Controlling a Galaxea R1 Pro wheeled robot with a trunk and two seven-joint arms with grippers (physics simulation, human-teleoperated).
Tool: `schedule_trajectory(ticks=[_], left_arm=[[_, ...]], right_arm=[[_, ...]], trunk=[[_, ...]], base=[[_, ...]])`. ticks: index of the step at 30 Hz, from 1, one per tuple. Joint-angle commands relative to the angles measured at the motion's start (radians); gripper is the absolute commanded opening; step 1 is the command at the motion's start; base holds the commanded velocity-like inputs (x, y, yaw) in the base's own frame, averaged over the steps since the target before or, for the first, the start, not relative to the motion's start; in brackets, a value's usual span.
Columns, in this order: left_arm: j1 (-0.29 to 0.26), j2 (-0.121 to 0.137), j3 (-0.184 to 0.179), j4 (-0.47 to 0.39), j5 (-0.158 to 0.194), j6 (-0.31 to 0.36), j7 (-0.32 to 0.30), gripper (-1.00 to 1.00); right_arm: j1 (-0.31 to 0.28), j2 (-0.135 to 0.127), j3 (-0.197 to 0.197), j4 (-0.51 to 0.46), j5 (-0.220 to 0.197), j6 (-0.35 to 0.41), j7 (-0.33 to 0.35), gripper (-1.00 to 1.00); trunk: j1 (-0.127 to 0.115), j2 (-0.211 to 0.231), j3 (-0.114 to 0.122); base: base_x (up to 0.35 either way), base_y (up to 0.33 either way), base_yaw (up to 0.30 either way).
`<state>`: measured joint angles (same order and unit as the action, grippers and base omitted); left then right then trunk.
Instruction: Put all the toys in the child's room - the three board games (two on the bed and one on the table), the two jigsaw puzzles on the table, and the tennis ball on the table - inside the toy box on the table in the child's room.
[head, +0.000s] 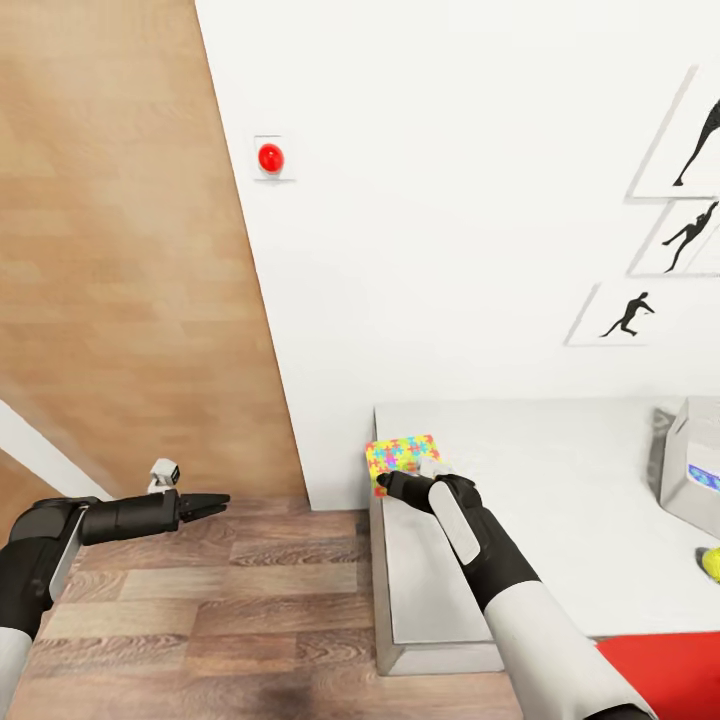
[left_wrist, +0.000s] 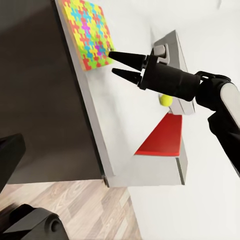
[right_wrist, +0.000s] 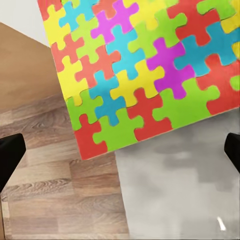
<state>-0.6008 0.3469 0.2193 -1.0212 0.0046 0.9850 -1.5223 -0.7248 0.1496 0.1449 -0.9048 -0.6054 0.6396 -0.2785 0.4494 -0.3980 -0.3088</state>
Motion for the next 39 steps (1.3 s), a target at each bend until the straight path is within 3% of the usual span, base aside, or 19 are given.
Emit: schedule_trajectory(ticks=[1,24,39], left_arm=[[-0.001,0.0,0.0,0.0,-0.001,0.011,-0.004,1.0],[-0.001,0.001,0.002,0.0,0.0,0.011,-0.004,1.0],[-0.001,0.001,0.005,0.0,0.0,0.011,-0.005,1.0]], right_arm=[[-0.001,0.0,0.002,-0.001,-0.01,0.002,-0.01,1.0],[-0.001,-0.008,0.001,-0.002,-0.011,0.002,-0.01,1.0],[-0.001,-0.01,0.0,-0.002,-0.011,0.005,-0.01,1.0]], trunk=[[0.001,-0.002,-0.001],[0.001,-0.002,0.0],[0.001,-0.002,0.0]], base=[[0.0,-0.11,0.0],[0.061,-0.171,0.0],[0.138,-0.023,0.0]])
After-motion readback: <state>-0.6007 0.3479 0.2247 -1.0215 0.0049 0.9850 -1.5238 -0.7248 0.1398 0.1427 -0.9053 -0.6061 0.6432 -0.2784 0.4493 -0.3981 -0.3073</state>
